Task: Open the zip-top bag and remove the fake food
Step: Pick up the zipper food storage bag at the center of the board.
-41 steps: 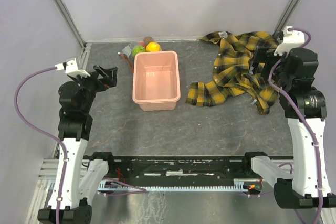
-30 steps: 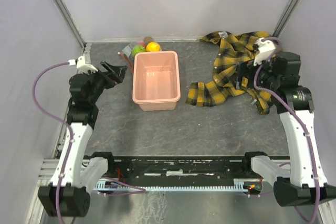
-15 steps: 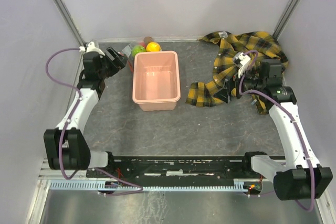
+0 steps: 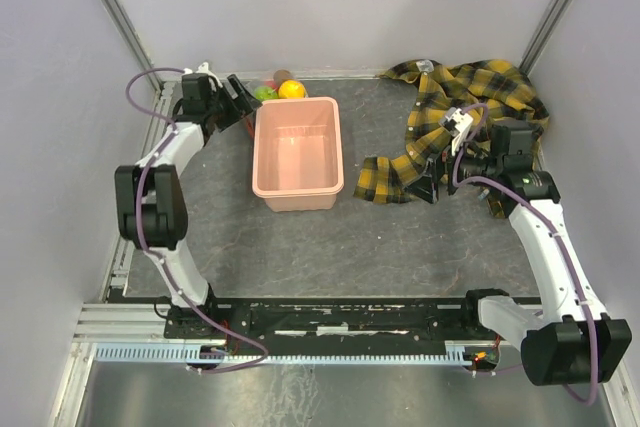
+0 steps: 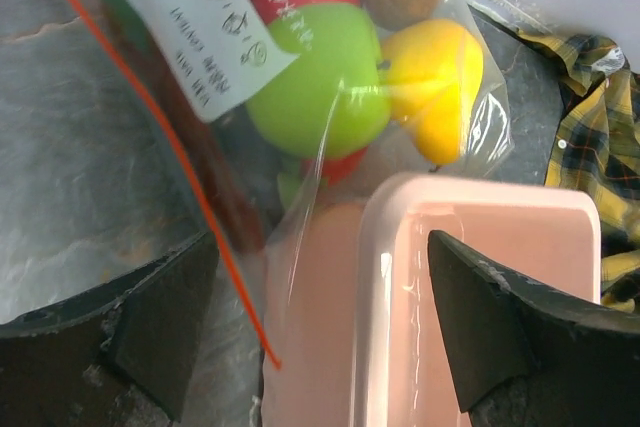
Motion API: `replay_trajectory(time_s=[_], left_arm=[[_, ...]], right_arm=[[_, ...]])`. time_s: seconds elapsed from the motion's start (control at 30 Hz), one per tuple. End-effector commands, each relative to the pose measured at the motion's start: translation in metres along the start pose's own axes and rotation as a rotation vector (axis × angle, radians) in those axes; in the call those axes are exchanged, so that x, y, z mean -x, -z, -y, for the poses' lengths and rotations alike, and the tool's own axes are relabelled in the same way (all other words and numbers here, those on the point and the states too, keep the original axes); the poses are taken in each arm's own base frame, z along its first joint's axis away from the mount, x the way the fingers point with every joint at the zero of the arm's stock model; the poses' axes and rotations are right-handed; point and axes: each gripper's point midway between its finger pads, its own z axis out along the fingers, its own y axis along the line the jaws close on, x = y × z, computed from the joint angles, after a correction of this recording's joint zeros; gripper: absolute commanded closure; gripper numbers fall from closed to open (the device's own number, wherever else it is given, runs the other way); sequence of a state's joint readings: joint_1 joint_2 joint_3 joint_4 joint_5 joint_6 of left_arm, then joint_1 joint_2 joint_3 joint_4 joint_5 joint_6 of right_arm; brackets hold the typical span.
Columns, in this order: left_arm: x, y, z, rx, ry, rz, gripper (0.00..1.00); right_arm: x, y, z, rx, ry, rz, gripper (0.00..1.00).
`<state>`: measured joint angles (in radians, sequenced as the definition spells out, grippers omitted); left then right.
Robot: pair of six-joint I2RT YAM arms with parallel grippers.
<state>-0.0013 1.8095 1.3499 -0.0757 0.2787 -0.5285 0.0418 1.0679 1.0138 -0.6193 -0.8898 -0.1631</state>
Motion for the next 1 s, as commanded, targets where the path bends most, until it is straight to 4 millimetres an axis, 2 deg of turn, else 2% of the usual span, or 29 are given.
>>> replay_trajectory(time_s=[0.0,0.17,0.3,0.47,0.53,0.73,0.87,0.97], left_arm=[[0.022,-0.023,0.023,-0.108,-0.01,-0.005,0.08],[0.037,-0.051,0.022,-0.103,0.069,0.011,0.04],[0.037,-0.072,0.019,-0.093,0.121,-0.017,0.0],[0.03,-0.088,0.01,-0.028,0.068,-0.064,0.0],[0.03,-0.092,0.013,-0.006,0.021,-0.076,0.01],[0.022,-0.1,0.016,0.038,-0.06,-0.116,0.19],[0.019,-0.1,0.011,0.068,-0.092,-0.123,0.28],[0.019,-0.098,0.012,0.066,-0.102,-0.125,0.39]], right_arm=[[0.014,0.005,-0.008,0.017,0.082,0.055,0.01],[0.013,0.004,-0.009,0.031,0.076,0.053,0.01],[0.012,0.004,-0.01,0.037,0.074,0.052,0.01],[0.012,0.005,-0.01,0.03,0.084,0.051,0.01],[0.012,0.005,-0.01,0.03,0.083,0.051,0.01],[0.011,0.005,-0.009,0.027,0.086,0.048,0.01],[0.011,0.005,-0.009,0.023,0.088,0.046,0.01],[0.011,0.005,-0.009,0.024,0.089,0.046,0.01]])
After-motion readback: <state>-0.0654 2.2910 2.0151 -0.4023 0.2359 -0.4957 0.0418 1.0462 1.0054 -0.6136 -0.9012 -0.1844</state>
